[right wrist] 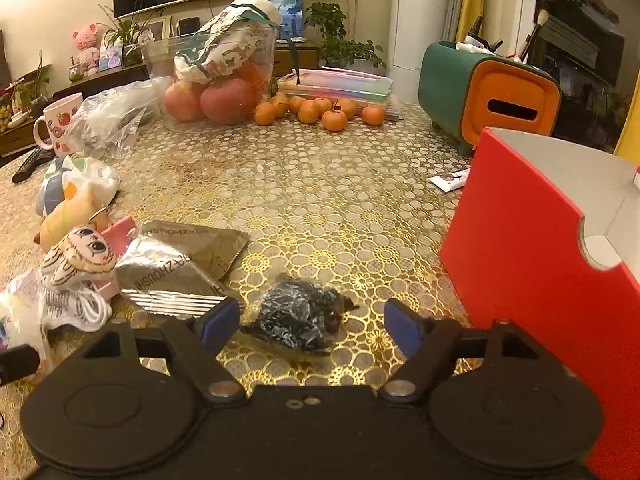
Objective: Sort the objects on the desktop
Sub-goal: 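Reach the left tool to the blueberry bun packet while the right tool approaches the black bag, then close the left tool on the blueberry bun packet while the right tool grasps the black bag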
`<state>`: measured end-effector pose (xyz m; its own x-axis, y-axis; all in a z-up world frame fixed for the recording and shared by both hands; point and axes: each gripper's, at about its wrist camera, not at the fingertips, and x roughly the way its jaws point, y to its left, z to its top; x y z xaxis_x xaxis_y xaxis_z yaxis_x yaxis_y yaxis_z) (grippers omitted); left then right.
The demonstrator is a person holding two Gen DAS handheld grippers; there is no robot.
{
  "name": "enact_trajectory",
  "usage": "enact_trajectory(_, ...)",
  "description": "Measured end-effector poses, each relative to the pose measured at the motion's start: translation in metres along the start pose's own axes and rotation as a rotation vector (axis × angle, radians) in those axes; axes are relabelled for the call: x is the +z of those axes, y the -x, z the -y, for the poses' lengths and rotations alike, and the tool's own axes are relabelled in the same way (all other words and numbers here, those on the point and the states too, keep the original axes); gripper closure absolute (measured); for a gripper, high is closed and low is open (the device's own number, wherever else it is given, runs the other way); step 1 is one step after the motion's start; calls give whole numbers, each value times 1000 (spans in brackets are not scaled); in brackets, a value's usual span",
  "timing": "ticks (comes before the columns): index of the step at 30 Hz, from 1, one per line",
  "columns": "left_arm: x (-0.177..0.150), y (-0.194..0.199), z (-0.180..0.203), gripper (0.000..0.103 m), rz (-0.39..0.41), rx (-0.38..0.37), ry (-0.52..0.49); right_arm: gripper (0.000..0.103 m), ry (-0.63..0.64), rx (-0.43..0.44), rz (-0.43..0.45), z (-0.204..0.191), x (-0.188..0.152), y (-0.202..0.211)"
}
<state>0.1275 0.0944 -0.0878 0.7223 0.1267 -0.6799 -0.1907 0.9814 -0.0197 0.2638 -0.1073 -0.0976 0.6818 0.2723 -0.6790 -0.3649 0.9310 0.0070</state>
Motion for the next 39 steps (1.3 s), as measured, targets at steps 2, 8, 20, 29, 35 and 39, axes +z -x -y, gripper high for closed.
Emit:
enact_trajectory(2,0,-1,0,8,-5,-1,2,28,-10,9,0,3,2,-2)
enact_trajectory(8,2,1,-1,14,-16,-13,-6,37,-11,44,-11,5,3,-5)
enact_trajectory(20,-1,-1,-9,37,-57,-80,56,61,-8,78,-20,6,3,6)
enact_trajectory(29,-6,9,-6,40,-73,-93,75,62,-53,88,-44,18,-9,30)
enact_trajectory(35,-8,23,5,40,-68,-111,59,62,-75,98,-47,28,-19,61)
enact_trajectory(39,-5,37,16,40,-56,-131,42,62,-84,109,-39,35,-22,85)
